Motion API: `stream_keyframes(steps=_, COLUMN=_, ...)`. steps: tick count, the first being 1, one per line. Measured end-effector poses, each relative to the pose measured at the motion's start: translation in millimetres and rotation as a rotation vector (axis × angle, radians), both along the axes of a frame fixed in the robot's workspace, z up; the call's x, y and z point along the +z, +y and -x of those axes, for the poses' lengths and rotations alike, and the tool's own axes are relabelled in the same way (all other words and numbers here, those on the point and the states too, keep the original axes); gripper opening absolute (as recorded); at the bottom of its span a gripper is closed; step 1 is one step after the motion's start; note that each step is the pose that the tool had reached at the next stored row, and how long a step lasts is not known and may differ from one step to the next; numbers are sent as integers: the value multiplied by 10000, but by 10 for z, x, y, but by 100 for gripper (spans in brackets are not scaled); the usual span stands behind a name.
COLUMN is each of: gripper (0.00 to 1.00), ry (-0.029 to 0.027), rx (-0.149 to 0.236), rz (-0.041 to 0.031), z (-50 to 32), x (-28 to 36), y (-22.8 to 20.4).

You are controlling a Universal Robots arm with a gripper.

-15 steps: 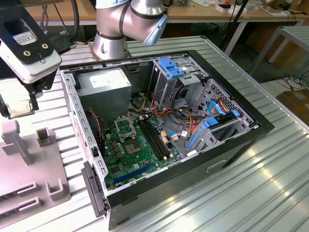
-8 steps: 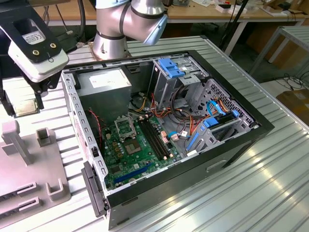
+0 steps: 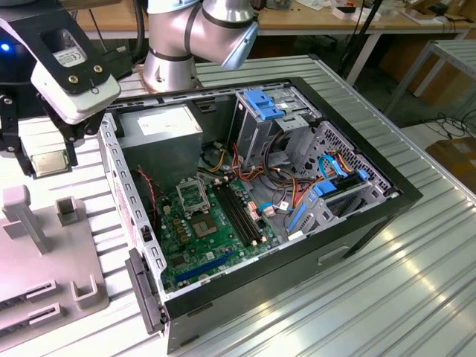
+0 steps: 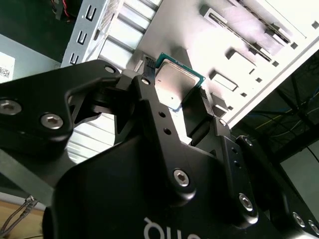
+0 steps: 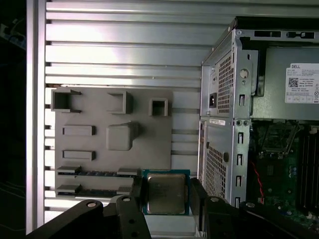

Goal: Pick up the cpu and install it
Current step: 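Pick up the cpu and move it towards the insertion slot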

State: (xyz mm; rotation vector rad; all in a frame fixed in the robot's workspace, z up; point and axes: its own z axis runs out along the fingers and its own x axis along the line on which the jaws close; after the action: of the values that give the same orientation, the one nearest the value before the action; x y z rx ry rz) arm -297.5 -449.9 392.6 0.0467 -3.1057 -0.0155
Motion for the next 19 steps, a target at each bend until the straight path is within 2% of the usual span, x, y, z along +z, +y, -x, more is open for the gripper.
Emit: stream_keyframes(steps=19, gripper=47, ry=0, rx=0, rz=0, z=-218, x=0, y=0)
